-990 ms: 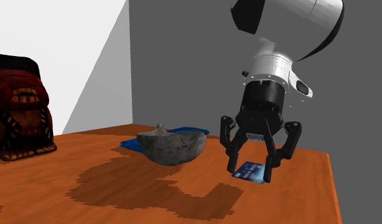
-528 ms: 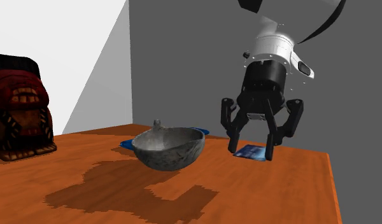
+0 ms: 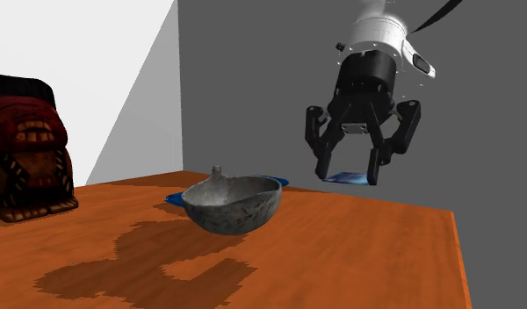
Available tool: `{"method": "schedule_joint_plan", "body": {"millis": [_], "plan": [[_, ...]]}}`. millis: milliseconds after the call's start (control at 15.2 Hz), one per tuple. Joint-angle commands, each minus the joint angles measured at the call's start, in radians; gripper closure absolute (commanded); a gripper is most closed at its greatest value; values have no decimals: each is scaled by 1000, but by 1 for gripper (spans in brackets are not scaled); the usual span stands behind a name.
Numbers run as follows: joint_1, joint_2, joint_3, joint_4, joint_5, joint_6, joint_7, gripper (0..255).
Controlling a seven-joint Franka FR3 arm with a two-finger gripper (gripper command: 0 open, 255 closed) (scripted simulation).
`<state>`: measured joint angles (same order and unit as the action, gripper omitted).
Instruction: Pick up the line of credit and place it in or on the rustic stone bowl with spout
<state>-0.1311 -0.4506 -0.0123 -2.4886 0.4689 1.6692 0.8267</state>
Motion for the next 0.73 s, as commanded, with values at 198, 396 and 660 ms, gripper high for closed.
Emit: {"method": "schedule_joint_plan", "body": {"millis": [198,396,660], "plan": [[0,-24,-3,49,-5,-67,32,255],[0,-33,-6,81,-7,-104,48,255],[7,-4,1,138,1,-124,71,255]]}}
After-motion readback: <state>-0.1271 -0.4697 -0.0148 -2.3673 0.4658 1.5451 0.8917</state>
